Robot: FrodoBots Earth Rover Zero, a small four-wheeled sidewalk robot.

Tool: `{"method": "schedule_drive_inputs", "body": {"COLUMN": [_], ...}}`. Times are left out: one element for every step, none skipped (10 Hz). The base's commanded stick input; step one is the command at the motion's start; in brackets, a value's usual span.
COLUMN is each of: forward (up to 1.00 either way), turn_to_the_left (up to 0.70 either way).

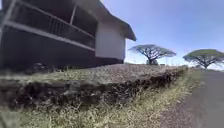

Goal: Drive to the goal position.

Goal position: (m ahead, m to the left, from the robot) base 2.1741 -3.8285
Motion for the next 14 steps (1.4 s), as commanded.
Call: {"method": "schedule_drive_inputs", "body": {"forward": [0.05, 0.06, 0.07, 0.07, 0.05, 0.0, 0.0, 0.0, -0.07, -0.42, -0.98, -0.98, -0.98, -0.98], "turn_to_the_left": [0.0, 0.0, 0.0, 0.0, 0.0, 0.0, 0.0, 0.0, 0.01, 0.14, 0.37, 0.39, 0.39, 0.39]}}
